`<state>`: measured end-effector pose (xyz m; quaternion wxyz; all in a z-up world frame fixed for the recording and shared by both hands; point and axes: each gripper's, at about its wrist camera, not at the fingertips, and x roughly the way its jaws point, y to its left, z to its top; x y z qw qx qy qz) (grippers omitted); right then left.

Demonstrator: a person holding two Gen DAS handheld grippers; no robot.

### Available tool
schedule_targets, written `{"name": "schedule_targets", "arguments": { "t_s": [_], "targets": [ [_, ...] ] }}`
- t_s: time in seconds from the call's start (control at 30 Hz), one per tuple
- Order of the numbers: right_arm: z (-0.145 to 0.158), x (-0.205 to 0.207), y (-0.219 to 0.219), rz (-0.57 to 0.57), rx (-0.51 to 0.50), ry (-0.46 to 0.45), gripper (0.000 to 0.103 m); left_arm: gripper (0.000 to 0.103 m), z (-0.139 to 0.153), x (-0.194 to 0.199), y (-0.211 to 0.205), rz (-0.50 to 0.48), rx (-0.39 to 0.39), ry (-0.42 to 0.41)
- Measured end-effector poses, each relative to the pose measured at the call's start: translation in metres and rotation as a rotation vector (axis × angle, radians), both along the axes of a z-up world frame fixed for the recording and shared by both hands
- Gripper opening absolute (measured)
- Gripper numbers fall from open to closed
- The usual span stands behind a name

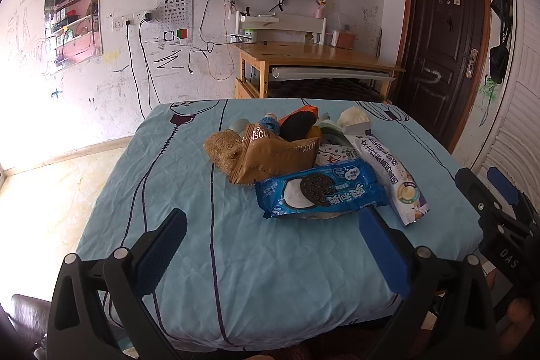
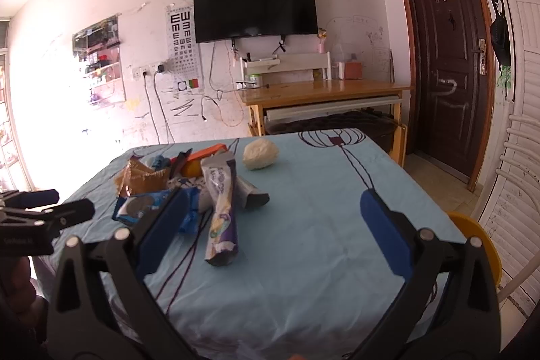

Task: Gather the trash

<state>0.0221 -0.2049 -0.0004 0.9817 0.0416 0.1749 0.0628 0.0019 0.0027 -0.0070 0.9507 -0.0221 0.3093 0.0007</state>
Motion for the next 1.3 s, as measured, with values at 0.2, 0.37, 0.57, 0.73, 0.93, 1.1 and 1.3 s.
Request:
{"name": "schedule_targets", "arguments": {
  "t_s": [0.2, 0.37, 0.57, 0.73, 0.93, 1.1, 1.3],
  "targets": [
    [0.0, 0.0, 0.0, -0.001, 0.0, 0.0, 0.099, 0.097, 0.0, 0.0, 0.0, 0.0, 0.0, 0.0],
    [0.0, 0.0, 0.0, -0.001, 0.0, 0.0, 0.099, 0.097, 0.0, 0.0, 0.0, 0.0, -0.001, 0.001],
    [0.0, 0.0, 0.001, 0.0, 0.001, 0.001, 0.099, 0.097, 0.0, 0.0, 0.0, 0.0, -0.001, 0.001],
    [0.0, 0.0, 0.001, 0.001, -0.001, 0.002, 0.099, 0.097, 0.0, 0.0, 0.0, 0.0, -0.001, 0.001],
    [-0.003, 0.001, 0.008, 0.006, -0.009, -0.002, 0.099, 0.097, -0.001, 0.0, 0.001, -0.003, 0.0, 0.006],
    [0.0, 0.006, 0.009, 0.015, -0.003, -0.01, 0.099, 0.097, -0.004, 0.002, 0.003, -0.002, -0.007, 0.021],
    [0.003, 0.014, 0.01, 0.065, -0.015, 0.017, 0.099, 0.097, -0.003, 0.009, 0.008, 0.001, -0.014, 0.026]
  ]
}}
